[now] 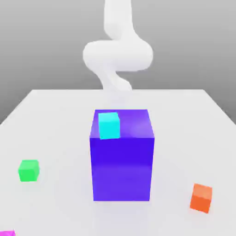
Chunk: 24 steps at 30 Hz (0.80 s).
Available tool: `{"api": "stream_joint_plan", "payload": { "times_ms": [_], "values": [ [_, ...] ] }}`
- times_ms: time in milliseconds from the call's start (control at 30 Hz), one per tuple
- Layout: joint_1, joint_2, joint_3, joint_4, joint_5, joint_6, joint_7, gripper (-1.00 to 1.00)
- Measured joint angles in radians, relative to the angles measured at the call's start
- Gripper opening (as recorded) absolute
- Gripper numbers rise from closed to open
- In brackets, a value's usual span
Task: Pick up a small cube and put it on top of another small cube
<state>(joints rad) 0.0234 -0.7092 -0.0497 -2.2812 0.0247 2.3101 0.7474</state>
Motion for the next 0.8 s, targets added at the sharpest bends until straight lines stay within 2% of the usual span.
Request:
{"api": "stream_joint_plan", "payload": {
  "times_ms": [467, 800],
  "values": [
    [0.070, 0.513, -0.241, 0.106, 0.206, 0.056, -0.345, 0.00],
    [-0.004, 0.870, -0.288, 0.180, 0.335, 0.099, -0.577, 0.00]
  ]
}}
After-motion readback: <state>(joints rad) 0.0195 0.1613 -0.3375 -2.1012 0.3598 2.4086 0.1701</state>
